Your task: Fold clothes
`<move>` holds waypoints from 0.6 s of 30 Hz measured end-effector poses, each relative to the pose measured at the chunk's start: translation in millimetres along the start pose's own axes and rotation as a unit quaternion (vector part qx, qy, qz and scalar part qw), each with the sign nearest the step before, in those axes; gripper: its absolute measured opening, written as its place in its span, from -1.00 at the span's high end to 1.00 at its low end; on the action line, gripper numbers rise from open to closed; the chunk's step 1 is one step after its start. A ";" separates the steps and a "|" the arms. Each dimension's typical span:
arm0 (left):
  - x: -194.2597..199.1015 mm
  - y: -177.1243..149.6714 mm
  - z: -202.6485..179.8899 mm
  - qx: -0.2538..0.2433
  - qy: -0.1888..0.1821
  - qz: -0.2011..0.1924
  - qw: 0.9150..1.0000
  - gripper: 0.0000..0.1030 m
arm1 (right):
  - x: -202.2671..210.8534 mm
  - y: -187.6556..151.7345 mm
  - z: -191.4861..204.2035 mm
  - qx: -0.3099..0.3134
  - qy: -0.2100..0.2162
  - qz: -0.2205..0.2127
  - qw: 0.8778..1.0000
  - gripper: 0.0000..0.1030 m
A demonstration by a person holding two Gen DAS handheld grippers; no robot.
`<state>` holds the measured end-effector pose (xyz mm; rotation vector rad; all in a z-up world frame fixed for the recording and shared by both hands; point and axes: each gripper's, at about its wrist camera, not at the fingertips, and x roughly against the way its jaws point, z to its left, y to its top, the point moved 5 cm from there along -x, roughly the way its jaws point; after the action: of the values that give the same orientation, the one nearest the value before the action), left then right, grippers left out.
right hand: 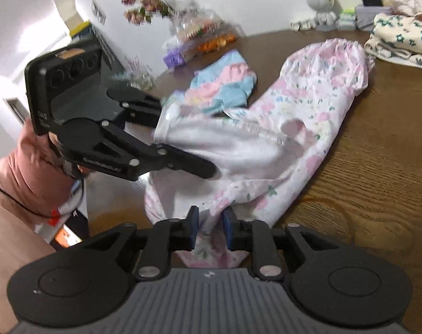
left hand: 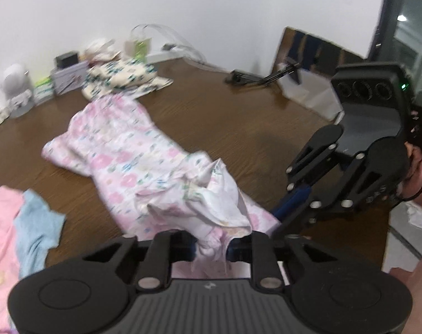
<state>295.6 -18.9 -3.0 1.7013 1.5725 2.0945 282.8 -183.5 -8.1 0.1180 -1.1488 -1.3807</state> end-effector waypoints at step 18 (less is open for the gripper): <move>-0.5 -10.3 25.1 0.048 0.066 -0.016 0.997 -0.37 | 16.0 -1.2 -20.4 -0.054 -0.037 -0.032 0.997 -0.25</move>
<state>308.9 2.6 -13.0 1.5823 1.7507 2.1908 292.4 -207.5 -10.0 0.0267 -1.1374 -1.5125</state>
